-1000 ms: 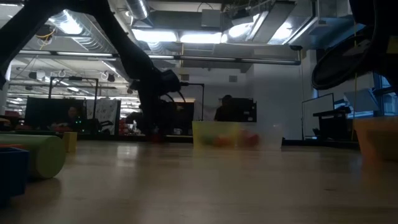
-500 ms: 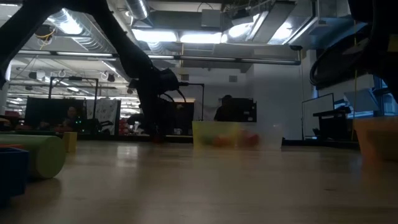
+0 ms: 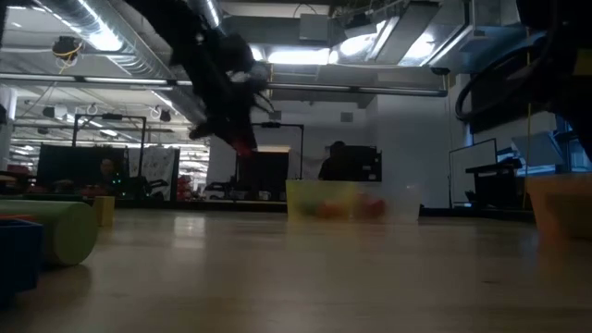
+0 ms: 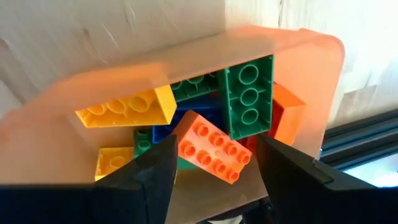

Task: Sort blocks by size
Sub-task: Put the red square game piece into the blue bin

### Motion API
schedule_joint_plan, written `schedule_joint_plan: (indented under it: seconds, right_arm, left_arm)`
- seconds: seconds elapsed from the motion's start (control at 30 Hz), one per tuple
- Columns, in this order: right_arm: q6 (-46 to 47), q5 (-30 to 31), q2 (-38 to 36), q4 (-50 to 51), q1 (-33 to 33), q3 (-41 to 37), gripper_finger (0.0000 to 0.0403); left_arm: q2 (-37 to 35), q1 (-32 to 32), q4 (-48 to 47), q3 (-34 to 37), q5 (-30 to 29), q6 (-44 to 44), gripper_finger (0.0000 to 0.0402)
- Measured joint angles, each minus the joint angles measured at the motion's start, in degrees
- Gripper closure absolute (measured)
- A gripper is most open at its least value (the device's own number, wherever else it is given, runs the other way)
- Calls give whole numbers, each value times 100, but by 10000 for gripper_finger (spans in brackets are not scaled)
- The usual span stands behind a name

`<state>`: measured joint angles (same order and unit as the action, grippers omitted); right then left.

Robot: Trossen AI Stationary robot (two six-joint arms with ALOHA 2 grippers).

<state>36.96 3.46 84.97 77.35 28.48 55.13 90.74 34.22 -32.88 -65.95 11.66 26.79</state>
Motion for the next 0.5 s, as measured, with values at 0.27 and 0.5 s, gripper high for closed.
schedule_joint_plan:
  seconds: [0.27,0.5]
  right_arm:
    - [1,2,0,-190,1,0,187]
    - [-1,0,0,-550,1,0,187]
  left_arm:
    - [-1322,-1601,-2662,-2,607,909,326]
    - [-1584,-3463,-3682,0,593,2649,326]
